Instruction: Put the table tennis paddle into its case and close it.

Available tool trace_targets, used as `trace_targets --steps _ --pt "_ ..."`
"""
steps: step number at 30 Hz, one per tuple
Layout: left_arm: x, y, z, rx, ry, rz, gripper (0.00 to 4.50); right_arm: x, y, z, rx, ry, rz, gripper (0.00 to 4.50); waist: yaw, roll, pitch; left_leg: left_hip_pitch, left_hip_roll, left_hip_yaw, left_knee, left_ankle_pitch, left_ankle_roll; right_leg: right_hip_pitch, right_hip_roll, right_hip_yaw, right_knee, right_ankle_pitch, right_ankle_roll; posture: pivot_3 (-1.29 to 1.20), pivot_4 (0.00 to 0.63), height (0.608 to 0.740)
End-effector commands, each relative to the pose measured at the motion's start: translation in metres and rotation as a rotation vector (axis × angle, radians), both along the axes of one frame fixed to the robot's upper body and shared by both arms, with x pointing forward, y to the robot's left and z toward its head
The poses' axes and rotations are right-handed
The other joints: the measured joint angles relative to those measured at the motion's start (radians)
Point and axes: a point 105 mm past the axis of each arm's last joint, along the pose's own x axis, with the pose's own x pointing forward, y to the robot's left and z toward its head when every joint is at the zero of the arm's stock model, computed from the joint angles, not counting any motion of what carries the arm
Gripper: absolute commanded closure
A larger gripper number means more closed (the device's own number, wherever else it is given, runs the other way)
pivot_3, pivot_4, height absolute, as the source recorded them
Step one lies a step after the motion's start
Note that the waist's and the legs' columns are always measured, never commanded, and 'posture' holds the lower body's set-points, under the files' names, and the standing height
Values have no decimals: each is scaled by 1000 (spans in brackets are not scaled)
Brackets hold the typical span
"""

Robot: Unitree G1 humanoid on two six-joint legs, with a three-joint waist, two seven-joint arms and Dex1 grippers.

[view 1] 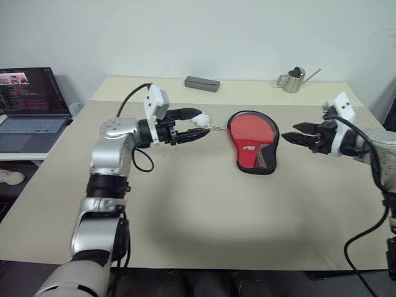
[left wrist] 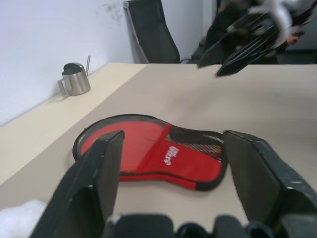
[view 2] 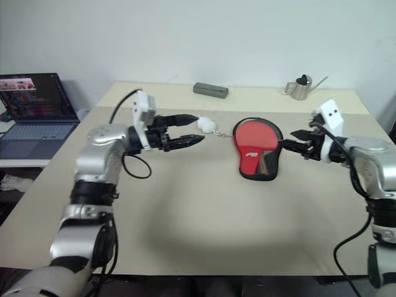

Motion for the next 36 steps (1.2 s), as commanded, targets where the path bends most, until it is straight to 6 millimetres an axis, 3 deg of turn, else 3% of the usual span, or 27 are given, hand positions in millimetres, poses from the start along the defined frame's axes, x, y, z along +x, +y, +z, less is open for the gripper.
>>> trace_targets --steps 1,6,15,26,36 --pt "-13 4 14 21 -50 3 1119 14 -3 -4 1 14 -72 1491 -1 0 0 0 0 0 0 0 0 0 0 0 0 0 0 0 150 740" --pt "-19 8 16 66 -65 8 1119 37 -8 -28 -38 46 -160 1491 -2 0 0 0 0 1 0 0 0 0 0 0 0 0 0 0 150 740" --pt "-16 10 23 65 -83 30 1119 64 -4 -50 9 91 -251 1491 -7 0 0 0 0 1 0 0 0 -1 0 0 0 0 0 0 150 740" --pt "-15 10 24 58 -85 34 1119 71 -7 -71 40 162 -297 1491 -9 0 0 0 0 1 0 0 0 -1 0 0 0 0 0 0 150 740" --pt "-20 1 26 46 -59 -48 1119 66 23 -75 161 258 -203 1491 -14 0 0 0 0 1 0 0 0 -1 0 0 0 0 0 0 150 740"
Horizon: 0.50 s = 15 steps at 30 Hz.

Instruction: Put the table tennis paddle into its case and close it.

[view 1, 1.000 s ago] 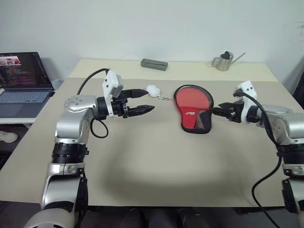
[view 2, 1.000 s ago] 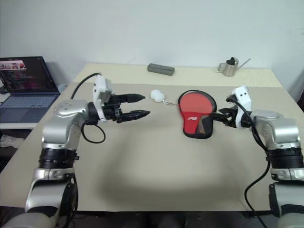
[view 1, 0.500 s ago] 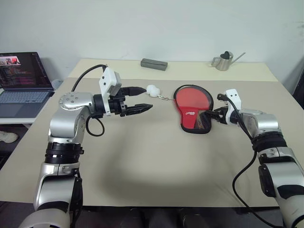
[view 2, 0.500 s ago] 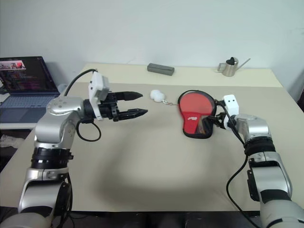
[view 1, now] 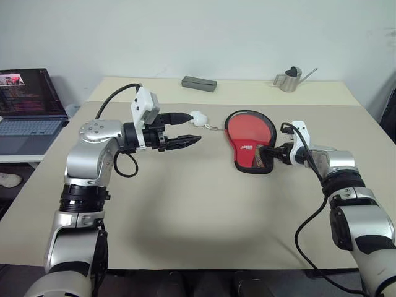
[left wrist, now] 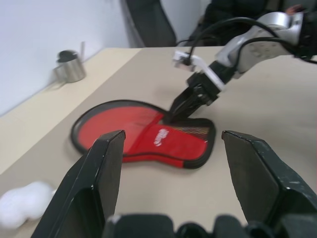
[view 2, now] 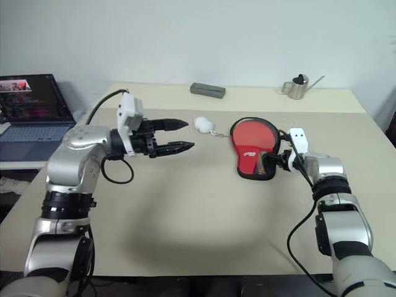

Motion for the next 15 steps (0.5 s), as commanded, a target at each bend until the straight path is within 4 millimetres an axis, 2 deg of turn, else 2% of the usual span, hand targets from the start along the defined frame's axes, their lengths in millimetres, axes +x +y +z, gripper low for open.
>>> trace_targets --steps 1,9,12,15 --pt "-5 -5 17 -6 -46 -52 1119 1 16 14 72 -9 44 1491 -3 0 0 0 0 0 0 0 0 0 0 0 0 0 0 0 150 740" --pt "-4 -4 15 7 -42 -61 1119 0 19 14 126 17 36 1491 -9 0 0 0 0 0 0 0 0 0 0 0 0 0 0 0 150 740" --pt "-3 -2 13 10 -37 -57 1095 0 18 10 114 23 21 2070 -12 0 0 0 0 0 0 0 0 0 0 0 0 0 0 0 150 740" --pt "-4 1 11 15 -32 -53 1095 0 17 9 114 23 13 3019 -14 0 0 0 0 0 0 0 0 0 0 0 0 0 0 0 150 740"
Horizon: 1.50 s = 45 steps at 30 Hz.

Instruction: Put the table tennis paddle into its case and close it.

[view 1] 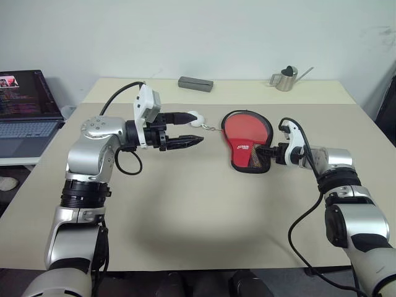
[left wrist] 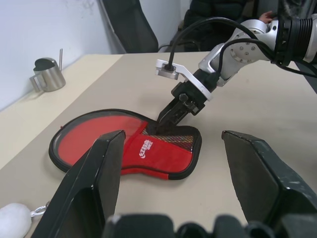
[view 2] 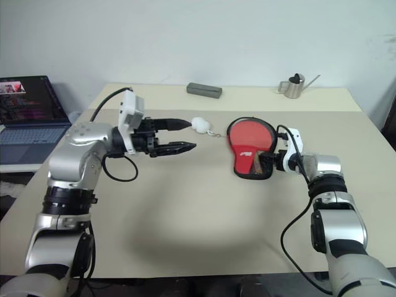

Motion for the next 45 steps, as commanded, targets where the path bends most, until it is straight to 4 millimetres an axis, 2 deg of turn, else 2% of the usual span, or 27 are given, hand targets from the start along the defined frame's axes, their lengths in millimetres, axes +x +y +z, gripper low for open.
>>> trace_targets --steps 1,4,5,14,18,26,34,42,45 --pt "-4 4 10 15 -49 -6 1095 2 2 9 8 -31 3 3342 -2 0 0 0 0 0 0 0 0 0 0 0 0 0 0 0 150 740" --pt "-4 9 7 23 -40 8 1095 2 3 8 5 -30 3 4325 -3 0 0 0 0 0 0 0 0 0 0 0 0 0 0 0 150 740" --pt "-4 11 6 26 -36 14 1095 1 3 7 6 -27 4 4457 -3 0 0 0 0 0 0 0 0 0 0 0 0 0 0 0 150 740" --pt "-22 20 -14 98 35 -29 1095 -7 10 3 50 34 5 4457 -6 0 0 0 0 0 -1 0 0 0 0 0 0 0 0 0 150 740" --pt "-35 25 -26 152 72 -57 1095 -19 20 8 92 74 48 4457 -7 0 0 0 0 -1 -1 0 0 0 0 0 0 0 0 0 150 740" --pt "-53 21 -26 166 91 -106 1095 -41 18 15 67 107 101 4457 -6 0 0 0 0 -1 -1 0 0 0 0 0 -1 0 0 0 150 740" --pt "-86 8 -45 206 190 -228 1095 -87 25 5 39 203 197 4457 -6 0 0 -1 0 -4 -2 0 0 -1 0 0 -1 0 0 0 150 740" --pt "-96 6 -51 234 219 -264 1095 -131 26 -9 26 282 246 4457 -5 0 0 -1 0 -7 -2 0 0 -1 0 -1 -2 0 0 0 150 740" --pt "-100 4 -53 235 237 -284 1095 -142 24 -14 17 296 261 4457 -5 0 0 -1 0 -8 -2 0 0 0 0 -1 -3 -1 0 0 150 740"
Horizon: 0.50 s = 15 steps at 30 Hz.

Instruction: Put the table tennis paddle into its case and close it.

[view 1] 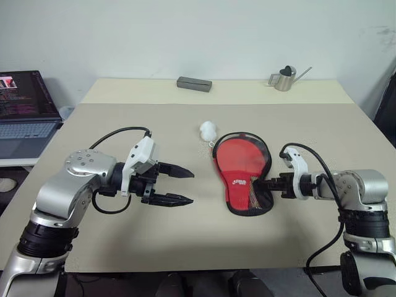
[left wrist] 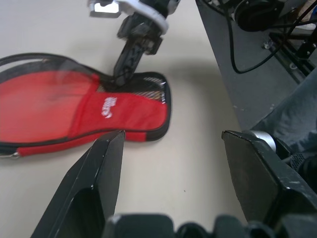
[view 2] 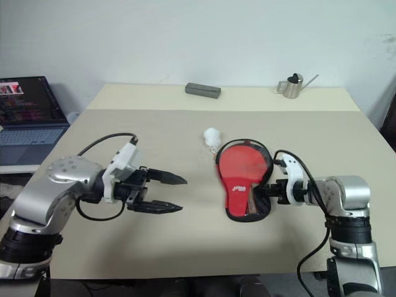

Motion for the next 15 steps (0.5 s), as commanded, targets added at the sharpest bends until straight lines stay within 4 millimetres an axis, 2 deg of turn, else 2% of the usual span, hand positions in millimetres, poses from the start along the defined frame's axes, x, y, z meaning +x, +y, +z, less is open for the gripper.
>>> trace_targets --steps 1,7,15 --pt "-14 -8 3 0 5 -77 1095 -22 2 -5 5 31 59 4457 0 0 0 0 0 0 0 0 0 0 0 0 0 0 0 0 150 740" --pt "-24 -14 1 -6 31 -113 1095 -58 3 -18 28 75 115 4457 11 -1 -1 0 0 -5 -1 0 0 4 0 -2 -5 0 0 0 150 740" --pt "-40 -23 -2 -21 86 -179 1095 -87 12 -24 83 113 128 4457 18 -2 -1 0 0 -6 -1 0 0 5 0 -2 -6 0 0 0 150 740"
